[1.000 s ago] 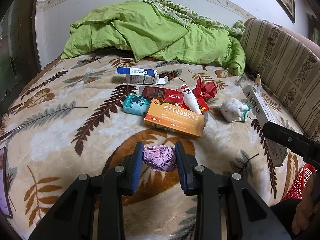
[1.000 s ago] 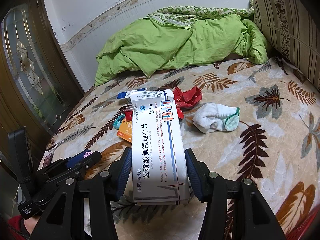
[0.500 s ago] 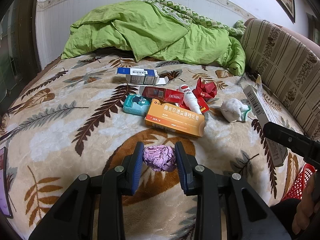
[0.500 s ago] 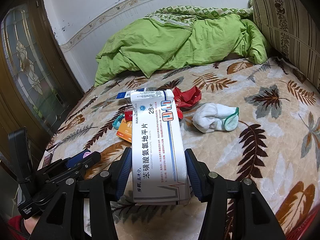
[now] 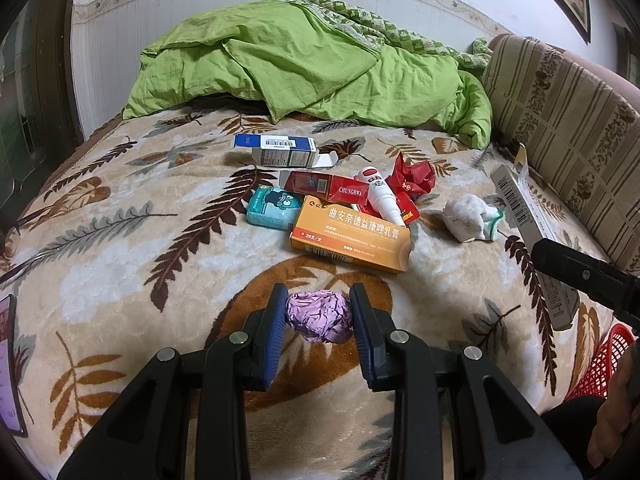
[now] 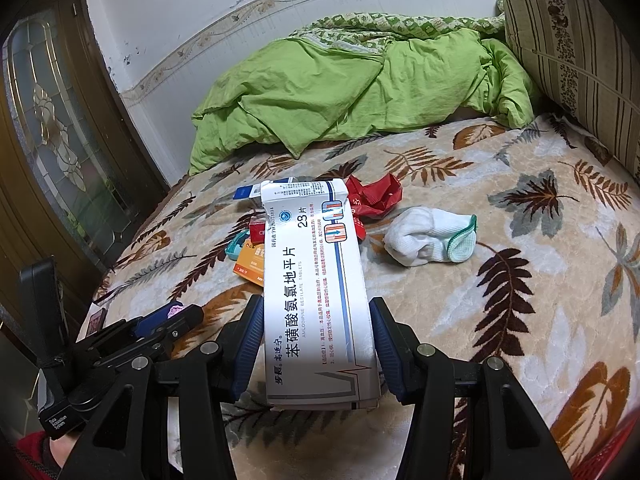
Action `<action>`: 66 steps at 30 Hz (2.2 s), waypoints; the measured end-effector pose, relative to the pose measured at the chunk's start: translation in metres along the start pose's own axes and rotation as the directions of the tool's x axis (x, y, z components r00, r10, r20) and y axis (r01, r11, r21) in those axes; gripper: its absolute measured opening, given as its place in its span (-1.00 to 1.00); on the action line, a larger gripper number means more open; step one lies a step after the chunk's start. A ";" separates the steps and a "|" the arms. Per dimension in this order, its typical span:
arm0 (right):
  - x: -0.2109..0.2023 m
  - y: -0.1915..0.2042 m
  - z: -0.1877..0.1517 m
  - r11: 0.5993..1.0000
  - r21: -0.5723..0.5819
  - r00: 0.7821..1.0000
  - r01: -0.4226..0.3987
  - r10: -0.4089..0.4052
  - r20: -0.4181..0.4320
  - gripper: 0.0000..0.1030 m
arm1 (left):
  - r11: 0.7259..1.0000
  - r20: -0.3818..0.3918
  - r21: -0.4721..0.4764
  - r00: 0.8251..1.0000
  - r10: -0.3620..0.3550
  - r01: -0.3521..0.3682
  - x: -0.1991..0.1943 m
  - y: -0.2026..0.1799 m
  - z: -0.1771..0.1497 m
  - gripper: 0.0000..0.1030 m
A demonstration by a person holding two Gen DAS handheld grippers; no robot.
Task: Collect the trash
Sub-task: 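Release the pink ball and white box into the red wastebasket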
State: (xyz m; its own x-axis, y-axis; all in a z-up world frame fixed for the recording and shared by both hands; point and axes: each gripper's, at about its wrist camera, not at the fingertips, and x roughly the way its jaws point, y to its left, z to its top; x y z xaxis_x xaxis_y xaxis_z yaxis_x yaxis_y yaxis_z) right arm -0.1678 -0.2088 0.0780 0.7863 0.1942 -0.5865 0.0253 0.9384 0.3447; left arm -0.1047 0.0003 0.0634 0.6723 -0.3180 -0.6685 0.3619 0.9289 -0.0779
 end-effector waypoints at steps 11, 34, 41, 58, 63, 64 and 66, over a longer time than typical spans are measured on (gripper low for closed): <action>-0.007 -0.004 0.002 0.999 0.031 1.000 -0.013 0.013 0.011 0.09 | 1.000 -0.003 -0.004 1.000 -0.005 0.005 0.000 -0.001 -0.001 -0.41; -0.155 -0.087 -0.052 0.969 0.238 0.996 0.070 -0.083 0.045 0.09 | 0.893 -0.076 0.206 0.916 -0.394 0.401 -0.060 -0.140 -0.011 -0.41; -0.222 -0.142 -0.083 0.908 0.379 0.973 0.179 -0.219 0.067 0.09 | 0.780 -0.172 0.286 0.831 -0.529 0.556 -0.070 -0.224 -0.007 -0.41; -0.290 -0.216 -0.135 0.753 0.595 0.920 0.282 -0.388 0.054 0.29 | 0.615 -0.401 0.328 0.695 -0.596 0.717 -0.062 -0.355 -0.053 0.23; -0.283 -0.210 -0.124 0.787 0.568 0.935 0.241 -0.346 0.083 0.29 | 0.678 -0.360 0.290 0.733 -0.577 0.676 -0.058 -0.322 -0.043 0.25; -0.280 -0.207 -0.121 0.797 0.557 0.938 0.235 -0.336 0.086 0.29 | 0.702 -0.344 0.281 0.752 -0.562 0.654 -0.057 -0.309 -0.040 0.25; -0.269 -0.197 -0.111 0.823 0.527 0.947 0.214 -0.307 0.094 0.29 | 0.734 -0.325 0.268 0.776 -0.541 0.624 -0.054 -0.292 -0.037 0.29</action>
State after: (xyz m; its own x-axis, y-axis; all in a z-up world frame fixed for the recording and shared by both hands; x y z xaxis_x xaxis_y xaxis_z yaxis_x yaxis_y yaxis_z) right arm -0.4527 -0.4145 0.0861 0.7948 -0.1306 -0.5927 0.5145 0.6629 0.5439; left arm -0.2711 -0.2469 0.0950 0.1158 -0.6879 -0.7165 0.8582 0.4324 -0.2765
